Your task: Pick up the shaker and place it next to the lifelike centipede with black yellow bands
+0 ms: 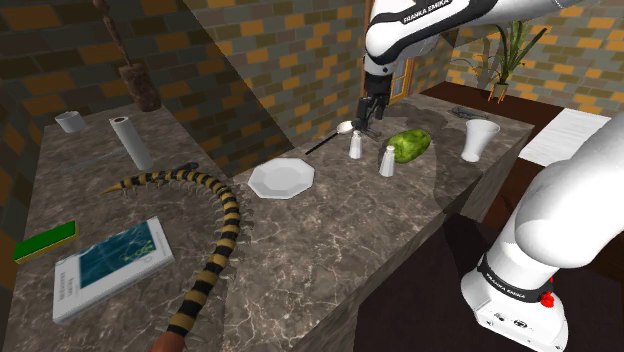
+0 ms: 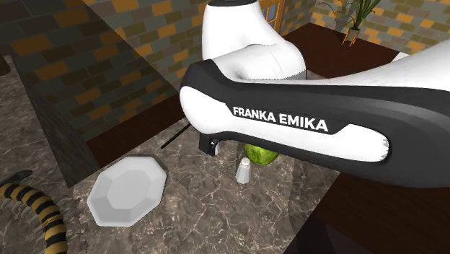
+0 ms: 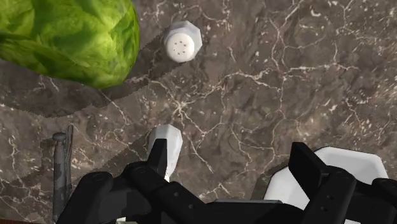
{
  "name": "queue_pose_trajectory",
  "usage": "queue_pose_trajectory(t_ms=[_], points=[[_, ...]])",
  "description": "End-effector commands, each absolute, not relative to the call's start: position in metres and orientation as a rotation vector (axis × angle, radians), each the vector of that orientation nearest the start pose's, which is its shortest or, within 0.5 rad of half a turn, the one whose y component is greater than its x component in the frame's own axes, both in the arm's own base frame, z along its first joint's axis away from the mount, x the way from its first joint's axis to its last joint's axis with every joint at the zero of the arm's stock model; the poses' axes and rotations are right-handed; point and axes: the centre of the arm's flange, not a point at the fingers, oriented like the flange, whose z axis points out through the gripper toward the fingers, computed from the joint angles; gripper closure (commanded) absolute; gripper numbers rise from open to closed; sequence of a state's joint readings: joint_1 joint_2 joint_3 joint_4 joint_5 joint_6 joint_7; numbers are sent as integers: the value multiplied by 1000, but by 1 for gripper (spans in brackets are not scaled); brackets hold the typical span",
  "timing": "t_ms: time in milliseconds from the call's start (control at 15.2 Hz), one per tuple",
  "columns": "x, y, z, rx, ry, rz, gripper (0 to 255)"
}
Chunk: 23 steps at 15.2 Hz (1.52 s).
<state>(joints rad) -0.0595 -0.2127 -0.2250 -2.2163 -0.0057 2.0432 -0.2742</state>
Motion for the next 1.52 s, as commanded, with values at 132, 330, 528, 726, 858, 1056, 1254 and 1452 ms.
queue_pose_trajectory(t_ms=[132, 330, 528, 726, 858, 1056, 1254, 1452], points=[[506, -174, 442, -3075, -9, -75, 0], [535, -198, 424, -3048, -18, -79, 0], [563, -222, 404, -3022, -27, -82, 0], [570, -226, 389, -3016, -29, -83, 0], [571, -224, 379, -3016, -29, -83, 0], [572, -222, 363, -3016, -29, -83, 0], [572, -222, 360, -3016, -29, -83, 0], [572, -222, 360, -3016, -29, -83, 0]])
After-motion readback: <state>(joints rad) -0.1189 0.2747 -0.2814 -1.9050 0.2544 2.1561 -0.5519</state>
